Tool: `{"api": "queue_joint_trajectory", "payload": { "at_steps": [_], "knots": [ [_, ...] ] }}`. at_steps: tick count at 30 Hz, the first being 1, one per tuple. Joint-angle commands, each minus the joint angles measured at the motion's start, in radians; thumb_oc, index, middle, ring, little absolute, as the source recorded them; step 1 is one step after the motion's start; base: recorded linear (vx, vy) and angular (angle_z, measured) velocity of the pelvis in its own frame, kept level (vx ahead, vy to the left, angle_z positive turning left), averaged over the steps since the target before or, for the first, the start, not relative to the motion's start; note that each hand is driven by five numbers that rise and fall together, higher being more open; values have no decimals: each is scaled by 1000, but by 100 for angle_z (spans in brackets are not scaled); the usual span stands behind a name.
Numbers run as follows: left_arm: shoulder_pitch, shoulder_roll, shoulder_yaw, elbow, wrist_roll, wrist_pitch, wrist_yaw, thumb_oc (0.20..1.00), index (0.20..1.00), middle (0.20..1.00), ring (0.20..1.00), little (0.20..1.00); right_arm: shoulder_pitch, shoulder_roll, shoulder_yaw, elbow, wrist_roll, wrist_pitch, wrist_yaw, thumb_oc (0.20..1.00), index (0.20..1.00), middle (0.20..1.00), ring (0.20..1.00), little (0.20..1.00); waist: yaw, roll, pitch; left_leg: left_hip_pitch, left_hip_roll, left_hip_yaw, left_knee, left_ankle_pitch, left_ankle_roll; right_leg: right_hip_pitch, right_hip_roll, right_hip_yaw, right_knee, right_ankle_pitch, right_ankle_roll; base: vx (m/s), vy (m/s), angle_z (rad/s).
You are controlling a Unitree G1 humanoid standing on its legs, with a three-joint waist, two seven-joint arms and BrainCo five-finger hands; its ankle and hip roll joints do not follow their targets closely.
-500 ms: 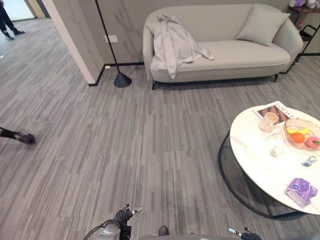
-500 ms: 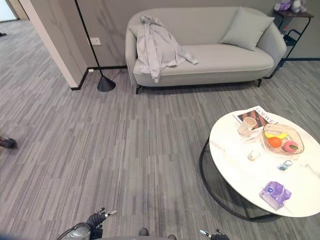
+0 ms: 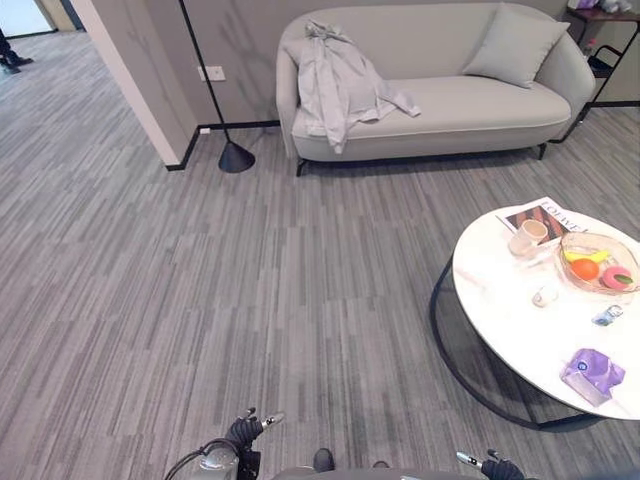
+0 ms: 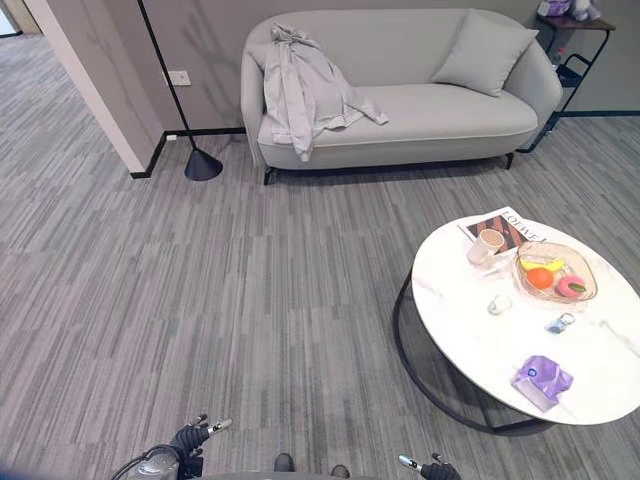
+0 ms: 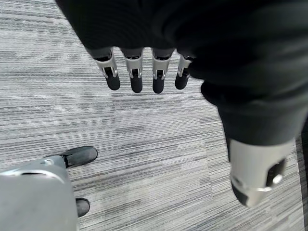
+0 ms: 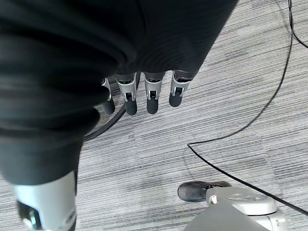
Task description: Hang the clothes on the sofa on the clothes rack.
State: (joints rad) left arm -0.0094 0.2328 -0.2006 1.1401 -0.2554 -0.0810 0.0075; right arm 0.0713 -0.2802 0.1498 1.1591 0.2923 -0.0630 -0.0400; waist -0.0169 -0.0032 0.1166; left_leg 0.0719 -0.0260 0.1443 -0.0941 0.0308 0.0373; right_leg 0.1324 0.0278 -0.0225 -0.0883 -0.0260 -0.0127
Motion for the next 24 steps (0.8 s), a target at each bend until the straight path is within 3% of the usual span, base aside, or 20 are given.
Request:
{"api": "queue_joint_trajectory", "payload": {
  "at_steps": [1,24],
  "knots": [
    [-60,-11,-20,39,23,-28,24,1000,1000,1000,1000,1000,-7,-29,24,-30,-21,-29,-23,1000,1000,1000,1000,1000,1,8,-28,31,33,2,7,-61,-75,-10,-70,15,12,-1,138,32,-3,-3],
    [-74,-4,-23,34,13,-13,33,1000,1000,1000,1000,1000,5,-40,22,-69,-12,-22,-16,1000,1000,1000,1000,1000,-4,3,-9,39,54,-6,34,-60,-90,-24,-50,28,54,-32,113,11,-25,0]
  ]
}}
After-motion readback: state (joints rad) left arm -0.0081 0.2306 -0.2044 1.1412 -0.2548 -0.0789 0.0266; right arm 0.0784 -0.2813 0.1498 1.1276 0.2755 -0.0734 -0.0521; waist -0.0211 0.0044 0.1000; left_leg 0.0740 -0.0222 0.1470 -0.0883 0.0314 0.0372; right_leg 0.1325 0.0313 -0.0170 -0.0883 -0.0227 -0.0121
